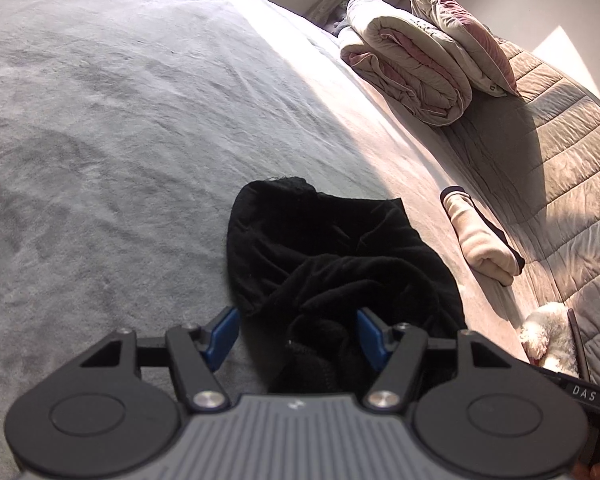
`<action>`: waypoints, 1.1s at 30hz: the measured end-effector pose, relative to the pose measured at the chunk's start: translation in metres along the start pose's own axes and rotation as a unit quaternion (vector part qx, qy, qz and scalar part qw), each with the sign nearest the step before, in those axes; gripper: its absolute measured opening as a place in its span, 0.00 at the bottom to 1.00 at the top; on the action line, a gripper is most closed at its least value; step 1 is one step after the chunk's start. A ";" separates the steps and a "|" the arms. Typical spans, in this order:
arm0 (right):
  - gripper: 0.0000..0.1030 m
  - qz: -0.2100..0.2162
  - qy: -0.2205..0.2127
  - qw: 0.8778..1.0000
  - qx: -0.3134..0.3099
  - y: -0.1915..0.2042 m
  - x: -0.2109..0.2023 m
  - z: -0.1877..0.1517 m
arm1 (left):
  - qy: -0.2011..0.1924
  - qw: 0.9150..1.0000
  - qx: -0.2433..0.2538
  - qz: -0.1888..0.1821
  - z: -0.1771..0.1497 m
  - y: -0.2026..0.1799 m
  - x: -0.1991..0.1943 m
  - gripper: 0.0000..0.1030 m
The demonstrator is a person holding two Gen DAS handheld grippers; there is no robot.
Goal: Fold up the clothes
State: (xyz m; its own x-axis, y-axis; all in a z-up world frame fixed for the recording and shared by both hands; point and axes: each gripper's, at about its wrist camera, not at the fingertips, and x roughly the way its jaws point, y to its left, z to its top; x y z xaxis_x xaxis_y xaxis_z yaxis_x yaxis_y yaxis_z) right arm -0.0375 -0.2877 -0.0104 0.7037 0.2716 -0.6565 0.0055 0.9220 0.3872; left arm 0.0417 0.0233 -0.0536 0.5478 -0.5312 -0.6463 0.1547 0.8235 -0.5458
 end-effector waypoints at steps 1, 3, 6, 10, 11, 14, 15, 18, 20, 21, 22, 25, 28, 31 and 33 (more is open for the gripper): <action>0.13 0.008 0.000 1.000 0.004 0.001 0.000 0.002 | 0.002 1.000 -0.002 -0.007 0.000 -0.001 0.002 0.42; 0.21 0.017 -0.001 1.000 0.002 0.007 0.001 0.003 | 0.008 1.000 -0.004 -0.019 -0.001 -0.002 0.004 0.17; 0.52 0.027 -0.002 1.000 -0.005 0.018 0.004 0.005 | 0.002 1.000 0.001 -0.018 -0.002 -0.005 0.000 0.07; 0.52 0.037 0.008 0.999 -0.020 0.035 0.016 0.006 | -0.027 1.000 0.009 -0.013 0.002 -0.004 -0.016 0.06; 0.52 0.038 0.010 0.999 -0.023 0.040 0.020 0.006 | -0.034 0.999 0.012 -0.009 0.004 -0.003 -0.021 0.05; 0.52 0.045 0.015 0.998 -0.035 0.054 0.029 0.005 | -0.058 0.998 0.019 0.006 0.008 0.001 -0.033 0.05; 0.52 0.048 0.015 0.998 -0.037 0.058 0.031 0.005 | -0.067 0.998 0.020 0.011 0.010 0.003 -0.037 0.05; 0.52 0.059 0.016 0.997 -0.038 0.068 0.040 0.005 | -0.085 0.996 0.015 0.015 0.014 0.011 -0.050 0.05; 0.52 0.065 0.017 0.997 -0.036 0.073 0.044 0.004 | -0.097 0.995 0.010 0.016 0.017 0.017 -0.058 0.05; 0.52 0.068 0.017 0.997 -0.035 0.075 0.046 0.005 | -0.102 0.995 0.007 0.016 0.018 0.019 -0.062 0.05; 0.52 0.074 0.015 0.997 -0.034 0.078 0.046 0.005 | -0.102 0.995 0.005 0.012 0.020 0.021 -0.065 0.05; 0.52 0.091 0.010 0.995 -0.031 0.084 0.048 0.007 | -0.083 0.996 0.001 -0.013 0.016 0.023 -0.068 0.05; 0.55 0.103 0.006 0.994 -0.027 0.090 0.050 0.008 | -0.038 0.998 0.007 -0.049 0.003 0.019 -0.060 0.05; 0.55 0.089 0.012 0.995 -0.034 0.091 0.055 0.006 | 0.009 0.997 0.032 -0.063 -0.019 0.010 -0.046 0.05; 0.55 0.069 0.017 0.997 -0.039 0.090 0.058 0.003 | 0.032 0.996 0.050 -0.069 -0.030 0.004 -0.040 0.05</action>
State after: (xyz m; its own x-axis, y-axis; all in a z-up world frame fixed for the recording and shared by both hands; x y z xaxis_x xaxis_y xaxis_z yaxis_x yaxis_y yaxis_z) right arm 0.0063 -0.1896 -0.0115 0.6701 0.4051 -0.6220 -0.1458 0.8935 0.4248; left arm -0.0045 0.0419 -0.0455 0.4631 -0.6498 -0.6028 0.3077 0.7557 -0.5782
